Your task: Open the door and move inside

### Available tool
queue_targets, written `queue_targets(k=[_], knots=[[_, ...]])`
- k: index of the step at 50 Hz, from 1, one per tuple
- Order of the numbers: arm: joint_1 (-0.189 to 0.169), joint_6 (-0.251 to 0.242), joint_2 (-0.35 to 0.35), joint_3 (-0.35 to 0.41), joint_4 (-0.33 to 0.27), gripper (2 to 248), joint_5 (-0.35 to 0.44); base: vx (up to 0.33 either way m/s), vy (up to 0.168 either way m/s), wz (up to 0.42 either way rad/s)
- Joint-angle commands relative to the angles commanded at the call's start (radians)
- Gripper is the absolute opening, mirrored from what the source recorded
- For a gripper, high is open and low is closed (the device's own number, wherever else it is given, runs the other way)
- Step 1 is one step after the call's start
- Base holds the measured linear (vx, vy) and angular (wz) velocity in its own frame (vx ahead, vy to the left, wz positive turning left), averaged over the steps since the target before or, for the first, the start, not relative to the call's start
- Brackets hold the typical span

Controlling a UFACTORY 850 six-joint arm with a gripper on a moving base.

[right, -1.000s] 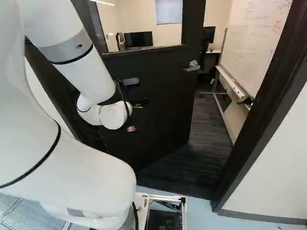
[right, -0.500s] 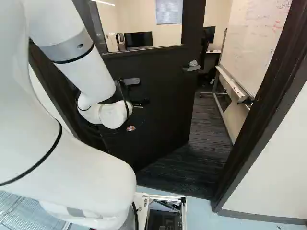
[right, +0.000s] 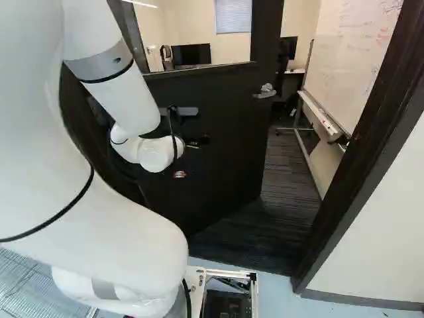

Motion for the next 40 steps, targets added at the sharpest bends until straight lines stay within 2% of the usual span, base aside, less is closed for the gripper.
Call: queue_targets(k=[40], knots=[[0.038,0.0,-0.091,-0.089,0.278,247,0.0,0.0,0.0,0.0]])
